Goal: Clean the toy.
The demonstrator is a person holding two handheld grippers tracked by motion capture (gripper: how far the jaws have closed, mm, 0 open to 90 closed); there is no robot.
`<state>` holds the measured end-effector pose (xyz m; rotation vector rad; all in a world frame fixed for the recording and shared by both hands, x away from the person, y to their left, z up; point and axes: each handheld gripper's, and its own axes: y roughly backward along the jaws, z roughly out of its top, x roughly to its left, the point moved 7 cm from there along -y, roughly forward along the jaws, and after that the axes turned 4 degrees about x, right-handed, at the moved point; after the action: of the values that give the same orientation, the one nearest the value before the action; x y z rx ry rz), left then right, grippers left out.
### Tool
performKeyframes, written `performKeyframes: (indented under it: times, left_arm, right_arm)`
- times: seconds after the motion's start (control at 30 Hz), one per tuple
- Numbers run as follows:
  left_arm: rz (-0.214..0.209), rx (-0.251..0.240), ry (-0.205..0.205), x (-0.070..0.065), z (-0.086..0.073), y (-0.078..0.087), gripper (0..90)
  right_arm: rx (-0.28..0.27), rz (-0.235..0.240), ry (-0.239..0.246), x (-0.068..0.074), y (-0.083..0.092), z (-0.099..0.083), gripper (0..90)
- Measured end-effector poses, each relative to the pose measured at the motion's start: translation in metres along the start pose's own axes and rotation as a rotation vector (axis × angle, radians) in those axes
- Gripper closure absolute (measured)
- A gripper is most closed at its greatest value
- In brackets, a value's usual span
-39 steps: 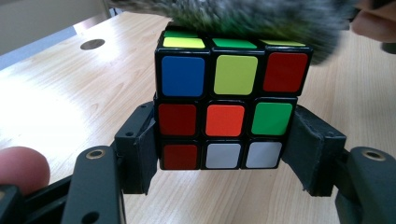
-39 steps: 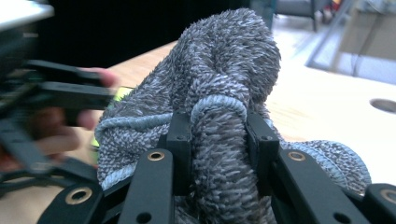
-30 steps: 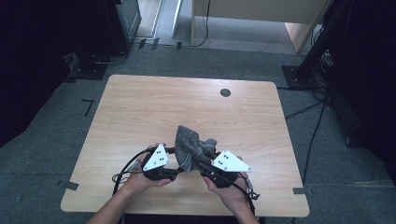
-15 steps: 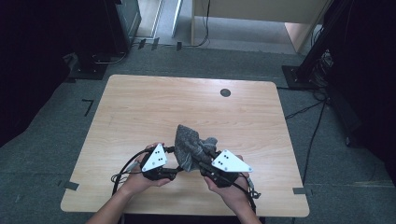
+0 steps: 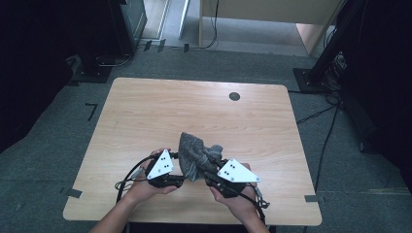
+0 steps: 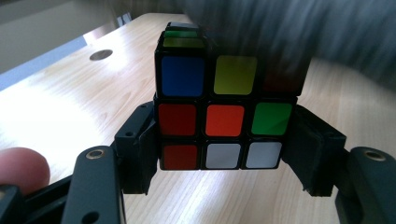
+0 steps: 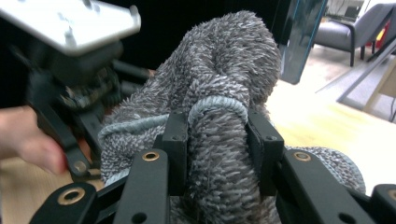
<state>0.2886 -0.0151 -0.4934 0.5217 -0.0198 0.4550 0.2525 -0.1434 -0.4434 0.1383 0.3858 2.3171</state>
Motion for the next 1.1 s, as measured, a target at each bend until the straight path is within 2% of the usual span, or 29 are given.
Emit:
performKeyframes:
  times: [0.03, 0.07, 0.1, 0.17, 0.2, 0.27, 0.3, 0.33, 0.37, 0.43, 0.5, 0.57, 0.63, 0.67, 0.7, 0.77, 0.9, 0.93, 0.97, 1.0, 1.03, 1.07, 1.1]
  left_arm:
    - [0.011, 0.007, -0.007, 0.000, 0.000, 0.000, 34.2]
    - [0.008, 0.007, -0.003, 0.001, -0.001, 0.000, 34.2]
    - [0.007, 0.008, 0.002, 0.001, -0.002, 0.001, 34.2]
    - [0.017, 0.013, 0.009, 0.004, -0.003, 0.001, 34.2]
    - [0.021, 0.017, 0.013, 0.005, -0.004, 0.001, 34.2]
    - [0.030, 0.033, 0.018, 0.007, -0.004, 0.000, 34.2]
    - [0.036, 0.055, 0.023, 0.008, -0.005, -0.001, 34.2]
    - [0.047, 0.074, 0.027, 0.009, -0.006, -0.003, 34.2]
    - [0.088, 0.132, 0.029, 0.011, -0.007, -0.006, 34.2]
    - [0.152, 0.224, 0.016, 0.012, -0.010, -0.011, 34.2]
    - [0.183, 0.280, 0.008, 0.010, -0.010, -0.014, 34.2]
    - [0.192, 0.300, -0.009, 0.006, -0.007, -0.015, 34.2]
    - [0.182, 0.293, -0.020, 0.002, -0.004, -0.015, 34.2]
    - [0.188, 0.293, -0.024, 0.002, -0.004, -0.014, 34.2]
    - [0.186, 0.284, -0.023, 0.003, -0.004, -0.014, 34.2]
    - [0.159, 0.266, 0.008, 0.006, -0.005, -0.012, 34.2]
    - [0.135, 0.224, 0.024, 0.009, -0.005, -0.008, 34.2]
    - [0.129, 0.212, 0.017, 0.008, -0.004, -0.008, 34.2]
    - [0.123, 0.207, 0.014, 0.007, -0.003, -0.008, 34.2]
    - [0.115, 0.194, 0.006, 0.006, -0.002, -0.008, 34.2]
    - [0.096, 0.177, 0.005, 0.003, 0.000, -0.007, 34.2]
    - [0.075, 0.159, 0.011, 0.001, 0.003, -0.006, 34.2]
    - [0.080, 0.154, 0.007, 0.001, 0.004, -0.005, 34.3]
  right_arm:
    - [0.005, -0.007, 0.002, 0.000, -0.002, -0.003, 65.8]
    - [0.001, -0.004, -0.027, -0.004, -0.003, -0.005, 65.9]
    - [0.009, -0.027, -0.056, -0.012, -0.003, -0.007, 66.1]
    - [0.042, -0.128, -0.086, -0.031, -0.001, -0.013, 66.4]
    - [0.053, -0.162, -0.103, -0.039, 0.001, -0.016, 66.3]
    - [0.038, -0.154, -0.140, -0.044, 0.006, -0.015, 66.2]
    - [0.024, -0.144, -0.132, -0.042, 0.007, -0.013, 66.1]
    - [0.005, -0.125, -0.110, -0.037, 0.008, -0.008, 66.0]
    - [-0.003, -0.111, -0.095, -0.032, 0.008, -0.006, 66.0]
    - [0.000, -0.094, -0.026, -0.016, 0.005, -0.001, 65.8]
    - [0.037, -0.113, 0.083, -0.001, -0.003, -0.003, 65.6]
    - [0.081, -0.142, 0.193, 0.011, -0.012, -0.009, 65.0]
    - [0.124, -0.186, 0.298, 0.016, -0.019, -0.016, 64.6]
    - [0.144, -0.214, 0.327, 0.015, -0.022, -0.020, 63.8]
    - [0.137, -0.221, 0.327, 0.013, -0.022, -0.020, 63.6]
    - [0.125, -0.202, 0.249, 0.005, -0.020, -0.019, 63.4]
    - [0.111, -0.265, 0.097, -0.023, -0.009, -0.017, 63.6]
    - [0.094, -0.252, 0.050, -0.027, -0.007, -0.016, 63.5]
    - [0.066, -0.207, 0.008, -0.027, -0.005, -0.015, 63.4]
    - [0.054, -0.172, -0.007, -0.024, -0.004, -0.014, 63.4]
    - [0.048, -0.129, -0.011, -0.021, -0.005, -0.014, 63.4]
    - [0.049, -0.109, -0.004, -0.018, -0.007, -0.014, 63.7]
    - [0.061, -0.123, 0.009, -0.018, -0.008, -0.016, 63.9]
